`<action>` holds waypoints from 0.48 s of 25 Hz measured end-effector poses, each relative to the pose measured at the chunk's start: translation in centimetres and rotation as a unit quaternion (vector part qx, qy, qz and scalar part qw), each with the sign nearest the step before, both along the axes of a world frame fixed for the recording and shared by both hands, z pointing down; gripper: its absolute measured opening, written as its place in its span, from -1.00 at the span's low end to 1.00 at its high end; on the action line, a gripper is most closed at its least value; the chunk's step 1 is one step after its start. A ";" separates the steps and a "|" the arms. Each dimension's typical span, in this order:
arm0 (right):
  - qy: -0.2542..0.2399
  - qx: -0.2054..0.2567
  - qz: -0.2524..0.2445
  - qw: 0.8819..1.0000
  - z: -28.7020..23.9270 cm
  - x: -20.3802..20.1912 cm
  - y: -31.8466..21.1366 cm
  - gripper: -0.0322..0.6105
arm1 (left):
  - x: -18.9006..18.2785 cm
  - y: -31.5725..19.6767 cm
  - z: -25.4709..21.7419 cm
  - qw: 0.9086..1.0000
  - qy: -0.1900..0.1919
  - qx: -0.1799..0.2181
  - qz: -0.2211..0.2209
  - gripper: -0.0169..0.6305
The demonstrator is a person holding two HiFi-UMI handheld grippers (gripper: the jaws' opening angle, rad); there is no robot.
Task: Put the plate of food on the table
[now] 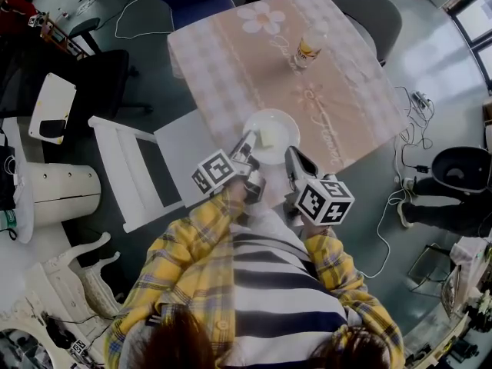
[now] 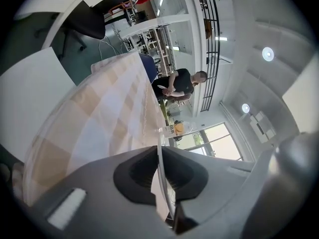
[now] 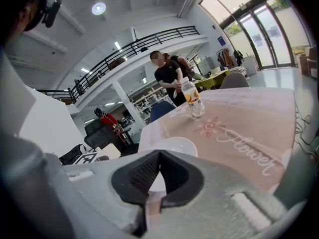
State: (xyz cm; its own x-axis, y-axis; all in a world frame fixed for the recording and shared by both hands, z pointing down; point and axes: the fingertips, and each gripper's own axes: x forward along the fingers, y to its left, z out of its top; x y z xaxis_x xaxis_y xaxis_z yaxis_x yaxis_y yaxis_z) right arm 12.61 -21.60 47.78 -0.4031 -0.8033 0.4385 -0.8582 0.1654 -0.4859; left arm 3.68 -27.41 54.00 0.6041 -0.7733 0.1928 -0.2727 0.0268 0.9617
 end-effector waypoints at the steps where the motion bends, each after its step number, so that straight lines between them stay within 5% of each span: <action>1: -0.001 -0.002 -0.001 1.000 0.1 0.2 -0.3 -0.91 | 0.2 -0.3 0.2 1.000 0.000 -0.002 -0.002 -0.91; 12: -0.002 -0.009 -0.011 1.000 0.6 2.6 -4.4 -0.91 | 1.8 -5.0 1.0 1.000 0.000 -0.008 -0.019 -0.91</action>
State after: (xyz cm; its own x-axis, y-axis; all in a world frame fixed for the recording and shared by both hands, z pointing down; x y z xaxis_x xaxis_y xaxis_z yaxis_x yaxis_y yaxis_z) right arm 15.26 -26.03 48.39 -0.4225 -0.7860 0.4513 -0.8523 0.1752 -0.4928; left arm 5.43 -32.38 55.00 0.5742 -0.7927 0.2047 -0.2713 0.0518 0.9611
